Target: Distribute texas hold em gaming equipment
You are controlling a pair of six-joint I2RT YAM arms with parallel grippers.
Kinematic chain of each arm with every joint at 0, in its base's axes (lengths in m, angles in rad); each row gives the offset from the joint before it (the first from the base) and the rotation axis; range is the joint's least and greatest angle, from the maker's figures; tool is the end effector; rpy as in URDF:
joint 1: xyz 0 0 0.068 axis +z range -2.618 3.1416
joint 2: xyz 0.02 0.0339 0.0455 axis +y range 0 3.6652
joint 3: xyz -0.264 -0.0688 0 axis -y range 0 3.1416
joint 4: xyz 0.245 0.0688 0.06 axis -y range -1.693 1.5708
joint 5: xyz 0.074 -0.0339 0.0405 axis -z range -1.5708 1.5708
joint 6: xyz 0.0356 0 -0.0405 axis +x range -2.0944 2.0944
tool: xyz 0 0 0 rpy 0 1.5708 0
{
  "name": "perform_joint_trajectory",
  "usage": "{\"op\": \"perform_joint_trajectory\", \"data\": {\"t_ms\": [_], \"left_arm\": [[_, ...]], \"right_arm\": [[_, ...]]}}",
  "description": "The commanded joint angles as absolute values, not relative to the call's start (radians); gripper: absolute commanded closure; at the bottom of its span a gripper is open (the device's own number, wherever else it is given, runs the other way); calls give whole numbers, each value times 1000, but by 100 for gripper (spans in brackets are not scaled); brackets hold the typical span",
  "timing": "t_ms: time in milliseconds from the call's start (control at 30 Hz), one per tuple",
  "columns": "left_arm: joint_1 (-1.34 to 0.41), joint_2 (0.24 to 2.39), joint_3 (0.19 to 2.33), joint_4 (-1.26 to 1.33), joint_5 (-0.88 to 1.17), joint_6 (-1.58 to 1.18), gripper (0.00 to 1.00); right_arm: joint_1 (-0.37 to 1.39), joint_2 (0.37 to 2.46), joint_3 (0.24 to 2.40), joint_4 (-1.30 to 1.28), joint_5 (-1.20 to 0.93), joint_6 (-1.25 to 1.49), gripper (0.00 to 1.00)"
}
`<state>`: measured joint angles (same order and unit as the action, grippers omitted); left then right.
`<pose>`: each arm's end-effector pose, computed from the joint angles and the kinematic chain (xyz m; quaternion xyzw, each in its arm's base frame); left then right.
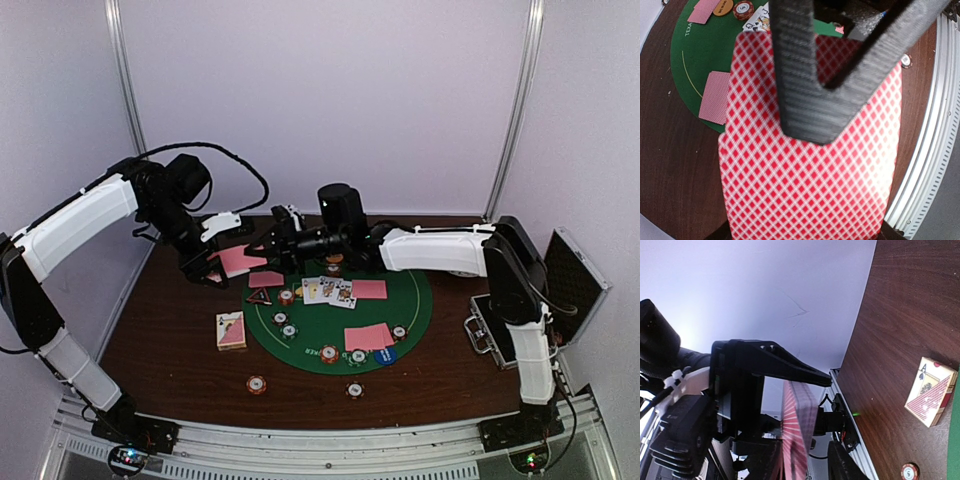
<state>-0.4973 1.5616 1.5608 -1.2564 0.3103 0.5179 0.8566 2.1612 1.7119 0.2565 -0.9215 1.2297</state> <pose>0.2549 -0.1507 0.3347 0.4954 0.8411 -0.1510 0.1558 0.3110 0.4020 0.2621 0.1495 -0.7318 -0.6648 0.0098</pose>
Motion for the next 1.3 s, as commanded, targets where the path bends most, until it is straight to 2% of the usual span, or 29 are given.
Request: {"op": "perform_joint_trajectory", "data": {"t_ms": [0, 267, 433, 933, 1267], "left_arm": [[-500, 1542, 1552, -1216, 311, 517, 100], [-500, 1540, 1543, -1210, 305, 518, 100], [-500, 1541, 1541, -1207, 296, 518, 100], [-499, 1548, 1535, -1197, 270, 520, 100], [-425, 1521, 1470, -1173, 264, 537, 100]], "right_arm": [[851, 2091, 1679, 364, -948, 1296, 70], [845, 2069, 1653, 351, -967, 1298, 91], [834, 2057, 1648, 317, -976, 1281, 100], [655, 1877, 1442, 183, -996, 1147, 100], [452, 1840, 1262, -48, -916, 896, 100]]}}
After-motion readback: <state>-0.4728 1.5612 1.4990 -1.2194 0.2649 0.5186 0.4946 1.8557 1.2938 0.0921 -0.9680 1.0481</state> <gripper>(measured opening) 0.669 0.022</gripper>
